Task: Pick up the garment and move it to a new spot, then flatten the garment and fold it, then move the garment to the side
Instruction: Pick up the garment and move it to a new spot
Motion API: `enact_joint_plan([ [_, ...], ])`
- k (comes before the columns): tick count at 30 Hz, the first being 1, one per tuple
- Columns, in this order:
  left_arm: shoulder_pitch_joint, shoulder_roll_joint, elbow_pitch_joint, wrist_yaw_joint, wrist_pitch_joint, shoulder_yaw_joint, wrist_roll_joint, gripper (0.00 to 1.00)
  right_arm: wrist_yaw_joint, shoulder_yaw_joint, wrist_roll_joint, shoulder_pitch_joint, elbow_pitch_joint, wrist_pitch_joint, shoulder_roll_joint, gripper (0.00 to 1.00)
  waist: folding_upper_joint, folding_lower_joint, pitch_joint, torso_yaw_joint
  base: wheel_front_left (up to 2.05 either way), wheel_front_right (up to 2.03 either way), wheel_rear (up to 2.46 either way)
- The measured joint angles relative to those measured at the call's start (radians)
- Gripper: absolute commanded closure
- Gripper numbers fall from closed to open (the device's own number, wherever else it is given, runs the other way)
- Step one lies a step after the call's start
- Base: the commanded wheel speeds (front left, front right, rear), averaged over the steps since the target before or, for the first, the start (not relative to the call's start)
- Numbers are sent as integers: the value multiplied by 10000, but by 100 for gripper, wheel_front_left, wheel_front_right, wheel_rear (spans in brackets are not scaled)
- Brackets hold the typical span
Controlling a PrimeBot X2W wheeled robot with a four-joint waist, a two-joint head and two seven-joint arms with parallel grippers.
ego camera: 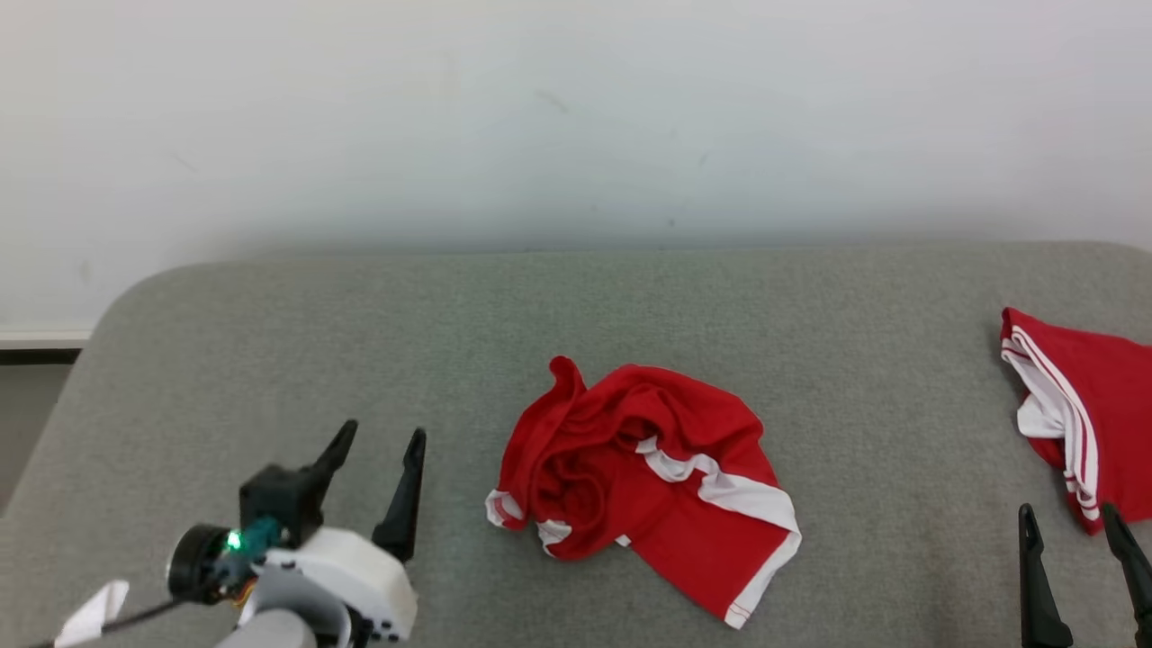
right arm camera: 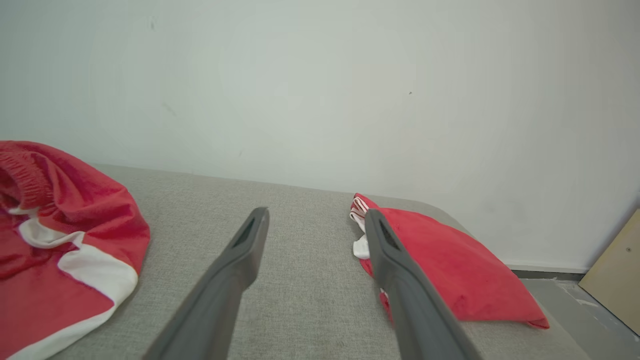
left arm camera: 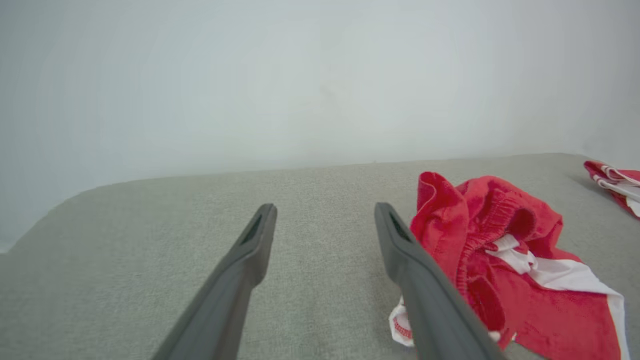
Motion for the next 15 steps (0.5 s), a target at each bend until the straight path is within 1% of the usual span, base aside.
enact_joint_plan([
  [2,605,33,-372,186,0,412,865,0,0,-17,-88,79,0,0,-23,0,0,0,-114,134,0,0,0],
  [4,1242,-79,-652,349,0,955,1312,0,0,-40,-94,137,0,0,-36,0,0,0,-208,264,0,0,0],
  [8,2556,-397,-1124,341,0,1994,2174,0,0,-31,-155,229,-42,0,-35,0,0,0,-375,463,0,0,0],
  [11,3490,-688,-1384,40,0,2734,2757,0,0,31,-167,358,-65,0,-27,0,0,0,-483,556,0,0,0],
  [13,4047,-926,-1555,-261,0,3212,3139,0,0,21,-178,469,-77,0,-27,0,0,0,-540,589,0,0,0],
  [14,4258,-1060,-1636,-441,-2,3423,3308,0,0,15,-178,515,-75,0,-23,0,0,0,-562,600,0,0,0],
  [15,4614,-1321,-1666,-828,0,3900,3609,0,0,-48,-161,620,-52,0,-13,0,0,0,-613,609,0,0,0],
])
